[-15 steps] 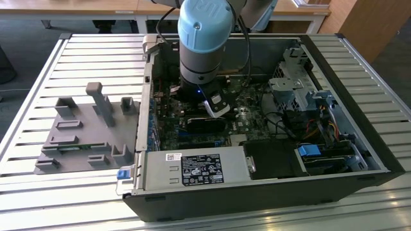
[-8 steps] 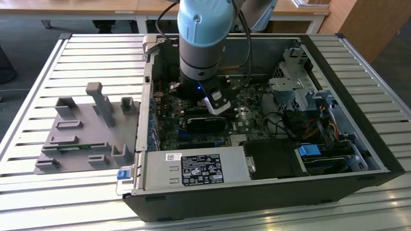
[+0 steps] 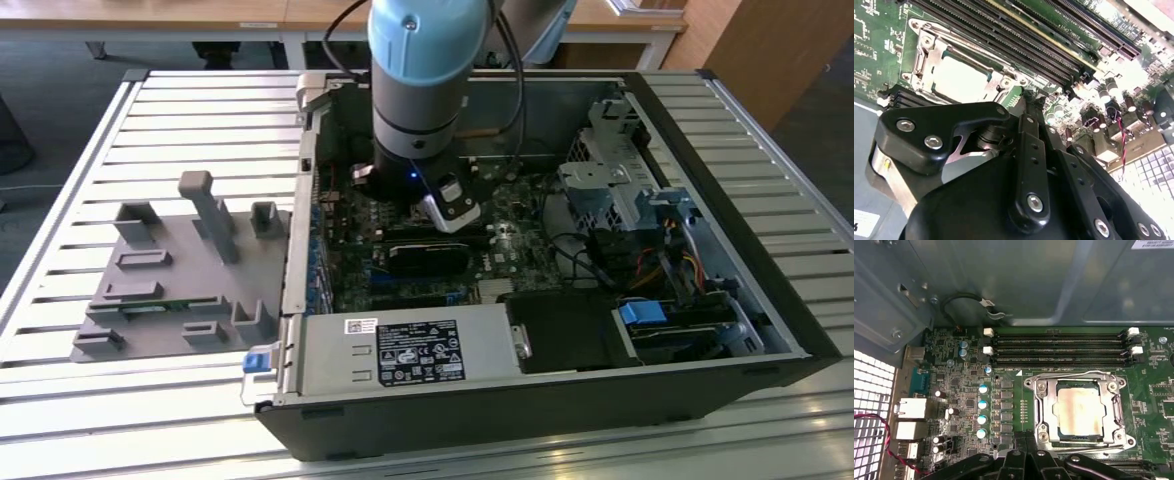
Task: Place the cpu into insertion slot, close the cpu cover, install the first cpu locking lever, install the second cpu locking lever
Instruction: 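Install the second cpu locking lever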
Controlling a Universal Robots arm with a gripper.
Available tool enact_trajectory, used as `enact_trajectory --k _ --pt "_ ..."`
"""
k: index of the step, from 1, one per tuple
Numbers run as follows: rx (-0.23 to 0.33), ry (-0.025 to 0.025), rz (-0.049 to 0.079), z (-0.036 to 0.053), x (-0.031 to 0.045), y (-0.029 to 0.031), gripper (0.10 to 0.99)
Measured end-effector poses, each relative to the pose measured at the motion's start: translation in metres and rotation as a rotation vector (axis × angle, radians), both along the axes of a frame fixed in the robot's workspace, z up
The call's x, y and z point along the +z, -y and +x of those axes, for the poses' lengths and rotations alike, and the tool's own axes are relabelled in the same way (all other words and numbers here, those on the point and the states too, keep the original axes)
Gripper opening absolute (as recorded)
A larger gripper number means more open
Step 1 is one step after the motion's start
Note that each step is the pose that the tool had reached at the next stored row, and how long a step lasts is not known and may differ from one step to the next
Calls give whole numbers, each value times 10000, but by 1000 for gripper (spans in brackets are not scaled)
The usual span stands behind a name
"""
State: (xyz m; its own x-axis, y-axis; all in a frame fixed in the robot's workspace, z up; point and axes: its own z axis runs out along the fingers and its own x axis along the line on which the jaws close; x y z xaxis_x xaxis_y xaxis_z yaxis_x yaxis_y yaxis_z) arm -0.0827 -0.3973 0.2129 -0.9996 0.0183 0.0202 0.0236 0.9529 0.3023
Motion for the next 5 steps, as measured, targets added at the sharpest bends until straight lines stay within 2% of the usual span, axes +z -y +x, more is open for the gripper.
enact_trajectory --k 5 --pt "-4 0 1 0 12 -2 106"
